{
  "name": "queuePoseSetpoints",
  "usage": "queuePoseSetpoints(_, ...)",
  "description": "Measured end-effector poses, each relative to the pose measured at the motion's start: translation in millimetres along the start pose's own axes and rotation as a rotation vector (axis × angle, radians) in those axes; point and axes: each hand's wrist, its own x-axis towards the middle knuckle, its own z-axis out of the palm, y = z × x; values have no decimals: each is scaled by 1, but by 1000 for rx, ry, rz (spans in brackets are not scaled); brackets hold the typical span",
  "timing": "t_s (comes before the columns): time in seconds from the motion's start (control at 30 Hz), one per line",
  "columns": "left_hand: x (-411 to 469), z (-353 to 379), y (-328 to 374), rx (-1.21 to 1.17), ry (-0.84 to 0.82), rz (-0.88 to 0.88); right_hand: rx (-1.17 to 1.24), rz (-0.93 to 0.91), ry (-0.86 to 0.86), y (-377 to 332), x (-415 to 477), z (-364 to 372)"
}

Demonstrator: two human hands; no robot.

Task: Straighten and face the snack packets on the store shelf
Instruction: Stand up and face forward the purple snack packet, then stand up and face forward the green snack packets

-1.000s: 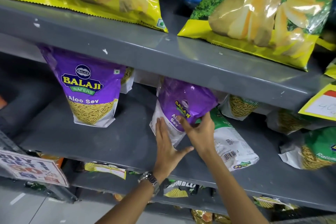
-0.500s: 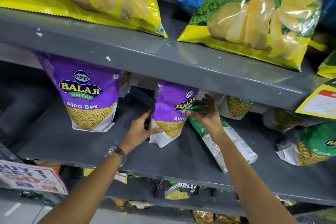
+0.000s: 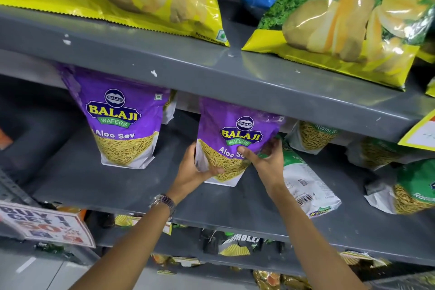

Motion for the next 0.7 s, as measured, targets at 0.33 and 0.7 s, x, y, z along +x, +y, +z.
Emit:
queuePoseSetpoints(0.33, 3, -2, -9, 50, 48, 5, 22, -10, 8, 2, -8, -4)
queuePoseSetpoints(0.7, -37, 33, 11, -87, 351, 44, -40, -43, -61, 4, 15, -60)
